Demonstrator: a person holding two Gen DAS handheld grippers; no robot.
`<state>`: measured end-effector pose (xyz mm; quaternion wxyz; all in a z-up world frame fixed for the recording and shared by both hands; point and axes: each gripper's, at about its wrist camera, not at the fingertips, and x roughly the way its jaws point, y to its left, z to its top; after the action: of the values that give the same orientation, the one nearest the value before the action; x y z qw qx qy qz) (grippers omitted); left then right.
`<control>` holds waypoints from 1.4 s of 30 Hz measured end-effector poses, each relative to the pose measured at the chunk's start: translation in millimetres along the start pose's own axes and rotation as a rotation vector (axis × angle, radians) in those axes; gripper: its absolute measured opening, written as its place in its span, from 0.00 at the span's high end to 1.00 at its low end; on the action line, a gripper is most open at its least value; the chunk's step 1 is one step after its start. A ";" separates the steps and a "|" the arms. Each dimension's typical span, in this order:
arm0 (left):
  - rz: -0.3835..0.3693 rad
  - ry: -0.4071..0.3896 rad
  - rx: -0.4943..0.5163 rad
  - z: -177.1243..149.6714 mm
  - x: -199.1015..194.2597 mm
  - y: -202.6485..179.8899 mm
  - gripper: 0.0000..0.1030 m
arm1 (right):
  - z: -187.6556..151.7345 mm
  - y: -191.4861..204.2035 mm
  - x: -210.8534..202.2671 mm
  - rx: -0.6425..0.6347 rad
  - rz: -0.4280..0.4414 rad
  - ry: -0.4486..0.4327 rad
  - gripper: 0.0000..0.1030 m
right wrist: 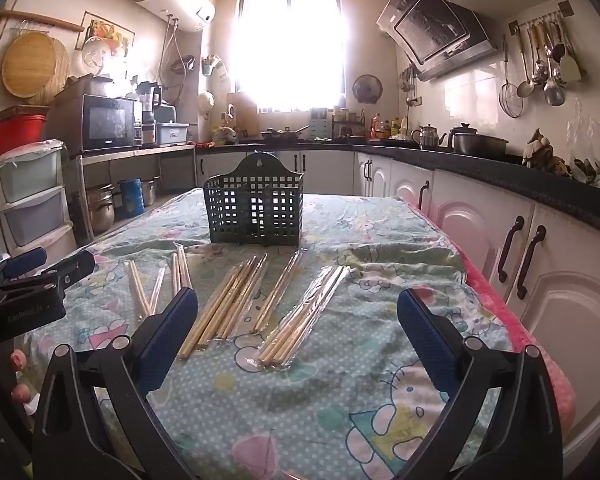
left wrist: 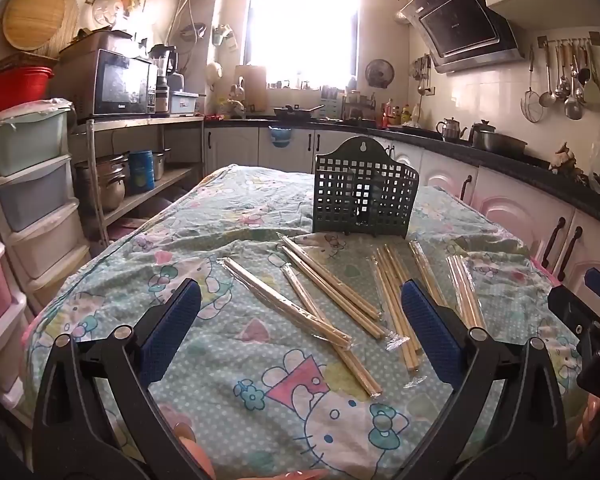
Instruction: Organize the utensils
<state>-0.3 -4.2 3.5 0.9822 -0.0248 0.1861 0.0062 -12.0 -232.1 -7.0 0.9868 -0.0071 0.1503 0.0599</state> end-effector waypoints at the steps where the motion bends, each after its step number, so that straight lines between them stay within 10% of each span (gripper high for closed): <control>1: 0.001 0.000 0.000 0.1 0.0 -0.3 0.11 | -0.3 -0.4 -0.4 0.000 0.001 -0.002 0.06; 42: -0.001 -0.006 -0.006 1.2 -1.4 0.9 0.11 | 1.1 2.0 -2.8 0.000 0.005 -0.008 0.06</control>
<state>-1.2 -3.3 5.0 0.9827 -0.0279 0.1830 0.0062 -14.6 -230.4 -5.1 0.9872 -0.0064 0.1467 0.0622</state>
